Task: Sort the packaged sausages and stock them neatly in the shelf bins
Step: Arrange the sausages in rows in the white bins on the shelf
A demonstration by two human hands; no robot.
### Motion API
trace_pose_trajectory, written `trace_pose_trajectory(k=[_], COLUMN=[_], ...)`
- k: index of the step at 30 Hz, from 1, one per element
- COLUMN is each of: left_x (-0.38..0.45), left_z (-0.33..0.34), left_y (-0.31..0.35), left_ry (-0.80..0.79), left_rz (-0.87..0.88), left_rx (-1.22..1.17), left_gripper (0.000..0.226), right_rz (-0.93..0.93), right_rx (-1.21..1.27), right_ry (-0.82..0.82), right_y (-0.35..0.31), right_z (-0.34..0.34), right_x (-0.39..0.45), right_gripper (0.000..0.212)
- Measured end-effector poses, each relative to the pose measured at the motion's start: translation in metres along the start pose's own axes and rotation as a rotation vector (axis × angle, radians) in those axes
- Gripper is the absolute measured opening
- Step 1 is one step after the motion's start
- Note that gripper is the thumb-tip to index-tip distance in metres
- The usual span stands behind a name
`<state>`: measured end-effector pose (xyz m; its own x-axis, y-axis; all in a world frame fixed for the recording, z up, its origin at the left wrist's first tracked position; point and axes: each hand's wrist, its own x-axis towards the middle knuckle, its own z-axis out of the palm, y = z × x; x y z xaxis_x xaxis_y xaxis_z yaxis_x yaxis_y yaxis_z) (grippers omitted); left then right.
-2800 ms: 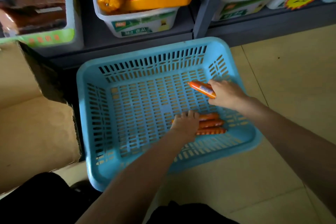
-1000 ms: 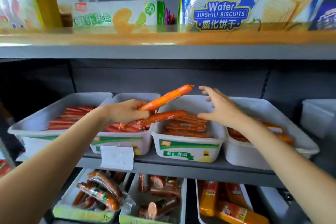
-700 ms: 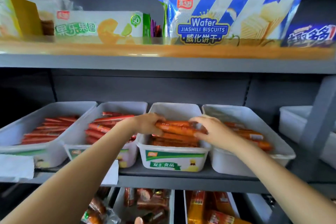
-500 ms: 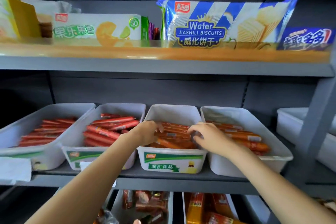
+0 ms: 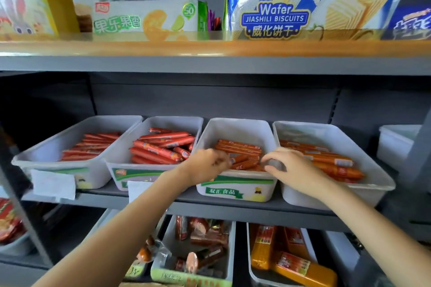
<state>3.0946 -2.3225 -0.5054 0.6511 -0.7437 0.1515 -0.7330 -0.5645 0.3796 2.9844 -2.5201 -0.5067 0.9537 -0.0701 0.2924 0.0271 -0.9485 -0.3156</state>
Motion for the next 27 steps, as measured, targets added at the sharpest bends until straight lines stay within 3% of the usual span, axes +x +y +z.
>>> trace_pose_trajectory(k=[3, 5, 8, 18, 23, 27], left_x=[0.008, 0.015, 0.023, 0.024, 0.029, 0.039], left_z=[0.016, 0.03, 0.046, 0.066, 0.068, 0.056], left_y=[0.022, 0.039, 0.058, 0.07, 0.073, 0.072], left_ry=[-0.05, -0.069, -0.064, 0.162, 0.14, -0.027], left_rz=[0.073, 0.097, 0.12, 0.064, 0.034, 0.104], left_rx=[0.125, 0.207, 0.349, 0.574, 0.593, 0.319], left_gripper=[0.037, 0.042, 0.043, 0.037, 0.036, 0.04], right_rz=[0.141, 0.202, 0.202, 0.107, 0.058, 0.096], right_rx=[-0.119, -0.174, -0.217, -0.175, -0.133, -0.041], right_ry=[0.131, 0.094, 0.093, 0.347, 0.297, 0.094], right_y=[0.018, 0.023, 0.021, 0.035, 0.046, 0.053], right_z=[0.001, 0.005, 0.009, 0.022, 0.02, 0.006], right_x=[-0.025, -0.037, -0.045, -0.039, -0.038, -0.046], right_gripper=[0.035, 0.037, 0.025, 0.02, 0.02, 0.017])
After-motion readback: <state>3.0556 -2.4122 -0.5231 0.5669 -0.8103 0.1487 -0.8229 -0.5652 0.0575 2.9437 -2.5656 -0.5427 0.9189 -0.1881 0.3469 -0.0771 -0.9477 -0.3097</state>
